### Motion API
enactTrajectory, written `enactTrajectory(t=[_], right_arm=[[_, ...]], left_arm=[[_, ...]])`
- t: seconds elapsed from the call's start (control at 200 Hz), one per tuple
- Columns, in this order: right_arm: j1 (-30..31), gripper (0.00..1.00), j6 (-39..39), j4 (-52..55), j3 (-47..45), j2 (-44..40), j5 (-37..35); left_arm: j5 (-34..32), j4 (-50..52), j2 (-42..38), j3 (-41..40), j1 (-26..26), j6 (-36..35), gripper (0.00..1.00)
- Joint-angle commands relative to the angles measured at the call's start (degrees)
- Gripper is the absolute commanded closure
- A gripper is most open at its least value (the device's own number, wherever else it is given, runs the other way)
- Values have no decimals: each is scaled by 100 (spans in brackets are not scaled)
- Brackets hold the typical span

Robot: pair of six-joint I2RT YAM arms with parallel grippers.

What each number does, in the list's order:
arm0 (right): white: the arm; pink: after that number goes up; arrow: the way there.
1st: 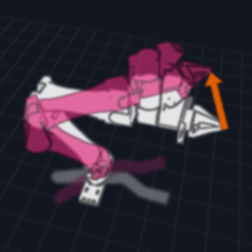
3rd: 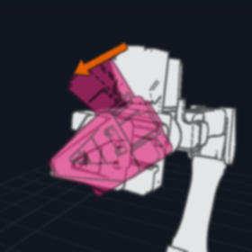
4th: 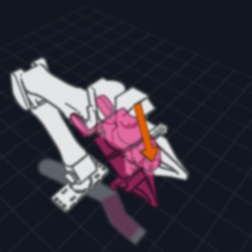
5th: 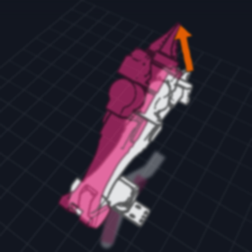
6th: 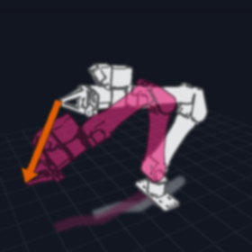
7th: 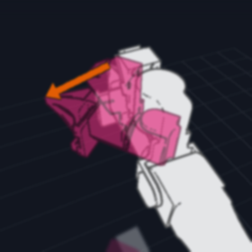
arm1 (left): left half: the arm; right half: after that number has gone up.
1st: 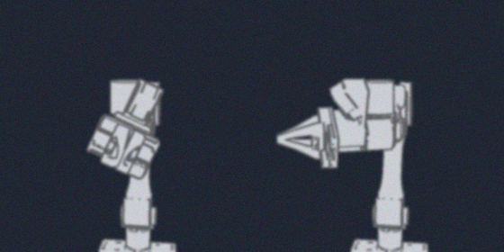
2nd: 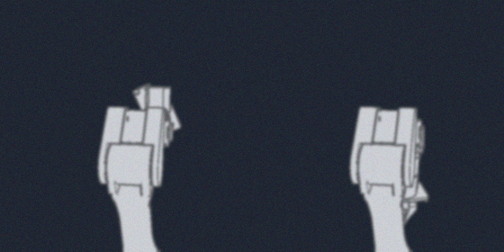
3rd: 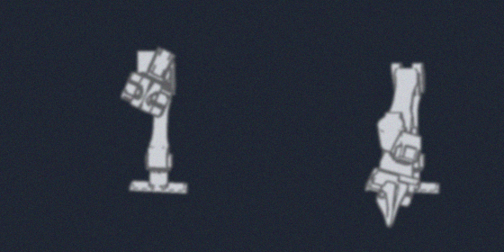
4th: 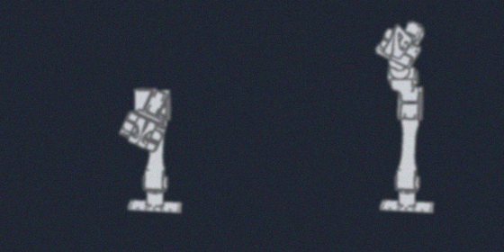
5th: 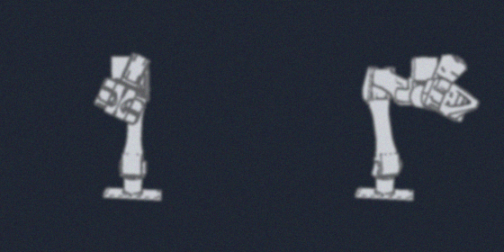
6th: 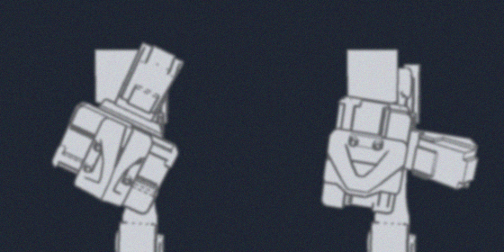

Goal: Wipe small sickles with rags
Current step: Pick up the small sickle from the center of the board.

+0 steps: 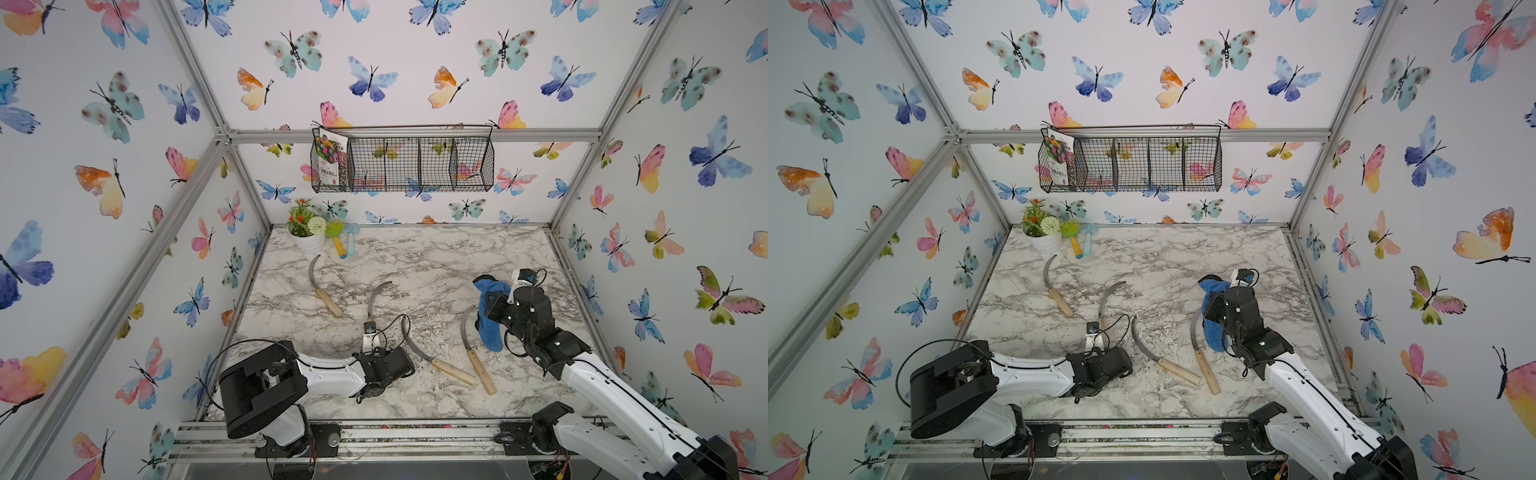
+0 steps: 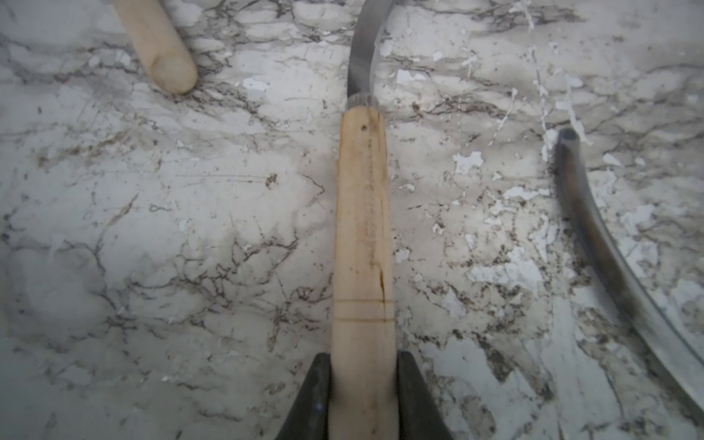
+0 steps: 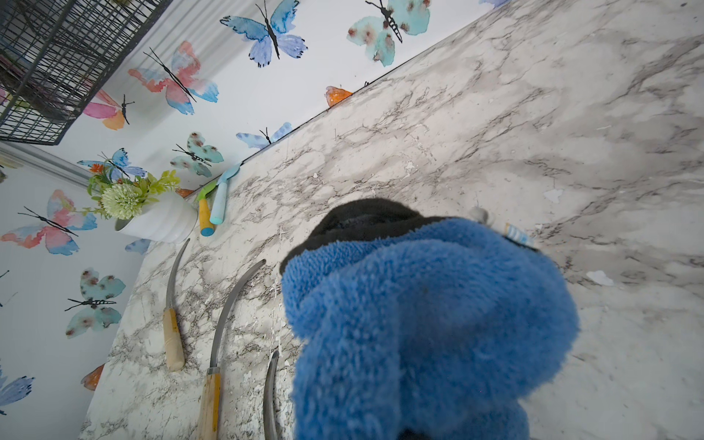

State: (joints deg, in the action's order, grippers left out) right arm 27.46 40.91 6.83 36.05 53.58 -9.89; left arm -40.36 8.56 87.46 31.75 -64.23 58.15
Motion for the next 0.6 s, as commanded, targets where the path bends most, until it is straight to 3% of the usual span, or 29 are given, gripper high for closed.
enactTrajectory(t=[0.0,0.27,0.435,0.596], right_arm=[[22,99,9,-207,-19,67,147],[23,99,-10,-233,-36,38,180],[23,99,-10,-276,-55,75,233],[22,99,-11,-284,-41,126,275]], left_arm=[[258,-173,148,12,10,-444,57],[255,-284,383,-46,47,-402,57],[385,-320,551,10,256,-427,83],[350,-222,488,83,338,-513,93]])
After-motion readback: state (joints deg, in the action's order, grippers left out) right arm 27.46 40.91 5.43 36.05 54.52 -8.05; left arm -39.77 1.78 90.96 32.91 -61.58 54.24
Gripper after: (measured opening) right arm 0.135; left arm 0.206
